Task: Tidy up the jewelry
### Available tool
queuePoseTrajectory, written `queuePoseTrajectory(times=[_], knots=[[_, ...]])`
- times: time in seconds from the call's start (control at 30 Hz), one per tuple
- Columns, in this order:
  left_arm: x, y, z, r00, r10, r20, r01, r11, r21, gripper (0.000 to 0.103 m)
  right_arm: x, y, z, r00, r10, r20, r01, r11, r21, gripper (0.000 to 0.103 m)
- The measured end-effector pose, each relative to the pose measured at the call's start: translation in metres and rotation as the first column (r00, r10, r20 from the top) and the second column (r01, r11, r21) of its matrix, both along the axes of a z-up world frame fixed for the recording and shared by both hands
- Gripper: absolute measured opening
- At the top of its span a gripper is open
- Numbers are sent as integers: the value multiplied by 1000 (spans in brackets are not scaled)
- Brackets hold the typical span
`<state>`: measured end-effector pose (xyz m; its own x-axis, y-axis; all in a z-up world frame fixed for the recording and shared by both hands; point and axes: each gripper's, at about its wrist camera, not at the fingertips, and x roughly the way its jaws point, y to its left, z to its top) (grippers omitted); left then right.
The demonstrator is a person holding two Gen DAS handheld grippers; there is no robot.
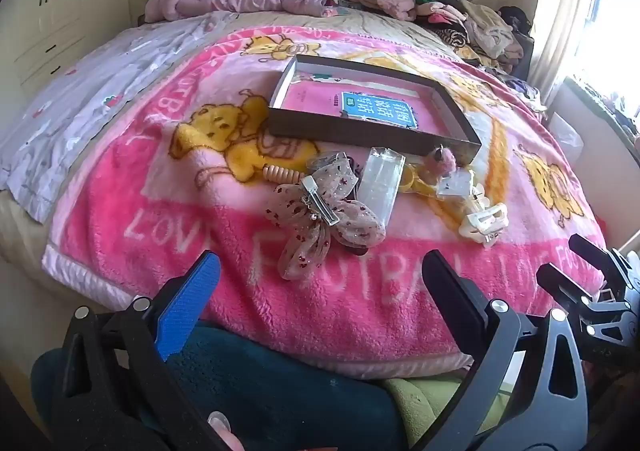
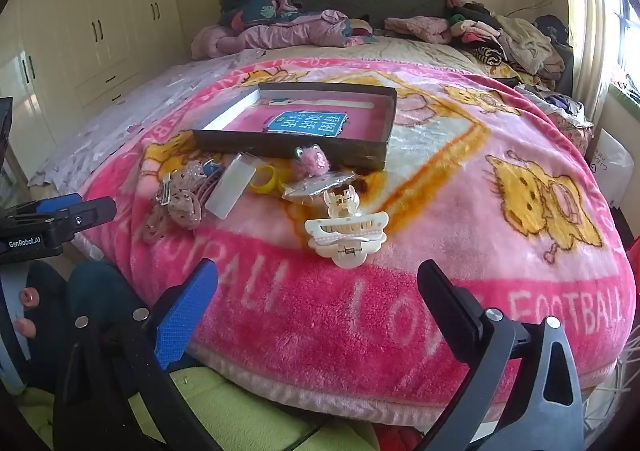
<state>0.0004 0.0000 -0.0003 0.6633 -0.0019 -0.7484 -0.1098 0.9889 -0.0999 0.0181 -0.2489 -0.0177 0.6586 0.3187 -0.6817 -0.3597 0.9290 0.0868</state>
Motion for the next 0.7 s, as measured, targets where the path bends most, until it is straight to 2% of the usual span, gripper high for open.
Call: queuePoseTrajectory(times=[0.7], knots=[[-3,-10,1,999,-32,6,32,999,1,92,-2,2,6,1000,2,15,-2,1000,-11,97]])
